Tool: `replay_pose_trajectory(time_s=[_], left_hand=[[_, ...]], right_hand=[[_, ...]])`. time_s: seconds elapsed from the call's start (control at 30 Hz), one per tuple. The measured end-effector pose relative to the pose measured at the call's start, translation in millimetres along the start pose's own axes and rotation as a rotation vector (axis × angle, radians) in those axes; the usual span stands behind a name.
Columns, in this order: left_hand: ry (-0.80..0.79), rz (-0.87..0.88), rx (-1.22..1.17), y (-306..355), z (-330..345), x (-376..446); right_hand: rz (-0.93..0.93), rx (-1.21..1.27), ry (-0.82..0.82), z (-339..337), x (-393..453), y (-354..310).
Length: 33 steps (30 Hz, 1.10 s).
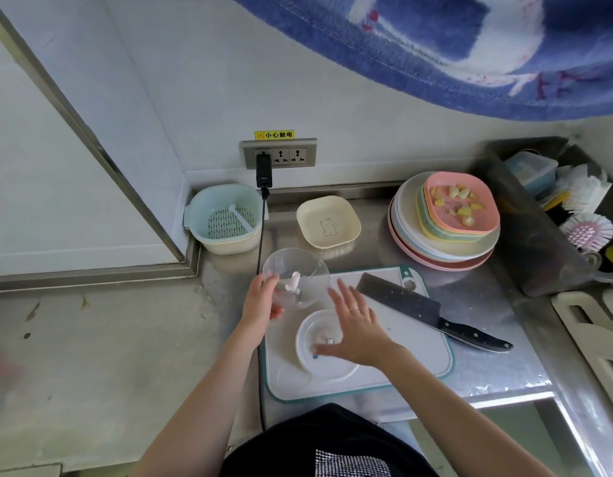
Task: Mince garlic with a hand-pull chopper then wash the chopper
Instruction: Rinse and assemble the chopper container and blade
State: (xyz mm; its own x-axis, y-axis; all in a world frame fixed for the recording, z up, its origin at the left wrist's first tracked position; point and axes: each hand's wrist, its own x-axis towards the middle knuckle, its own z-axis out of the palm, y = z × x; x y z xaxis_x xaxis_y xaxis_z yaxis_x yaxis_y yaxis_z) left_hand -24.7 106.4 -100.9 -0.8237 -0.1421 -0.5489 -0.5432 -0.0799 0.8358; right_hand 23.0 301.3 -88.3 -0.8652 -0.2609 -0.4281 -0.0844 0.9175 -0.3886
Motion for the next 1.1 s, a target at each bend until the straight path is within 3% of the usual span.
replay_pose_trajectory(time_s=[0.13,0.27,0.4,0.6,0.83,1.0,1.03,1.1], left_hand=[[0.028,0.01,-0.031,-5,-1,6],[0.027,0.016,0.021,-6,-3,9],[0.044,0.027,0.002,-7,0,6],[0.037,-0.003,-0.034,-7,2,6],[0.048,-0.064,-0.114,-2,0,4],[0.011,-0.025,0.045,-9,5,1],[0.013,-0.025,0.056,-9,6,1],[0.022,-0.028,0.067,-10,7,2]], right_hand=[[-0.062,-0.164,-0.163,16,2,-7],[-0.035,-0.255,-0.088,11,2,-7],[0.1,0.021,0.03,-7,3,0],[0.23,0.235,0.138,-33,4,5],[0.432,0.773,0.546,-51,-5,15],[0.478,1.336,0.437,-54,-2,17],[0.448,1.309,0.45,-54,-2,15],[0.301,0.985,0.515,-50,-2,11]])
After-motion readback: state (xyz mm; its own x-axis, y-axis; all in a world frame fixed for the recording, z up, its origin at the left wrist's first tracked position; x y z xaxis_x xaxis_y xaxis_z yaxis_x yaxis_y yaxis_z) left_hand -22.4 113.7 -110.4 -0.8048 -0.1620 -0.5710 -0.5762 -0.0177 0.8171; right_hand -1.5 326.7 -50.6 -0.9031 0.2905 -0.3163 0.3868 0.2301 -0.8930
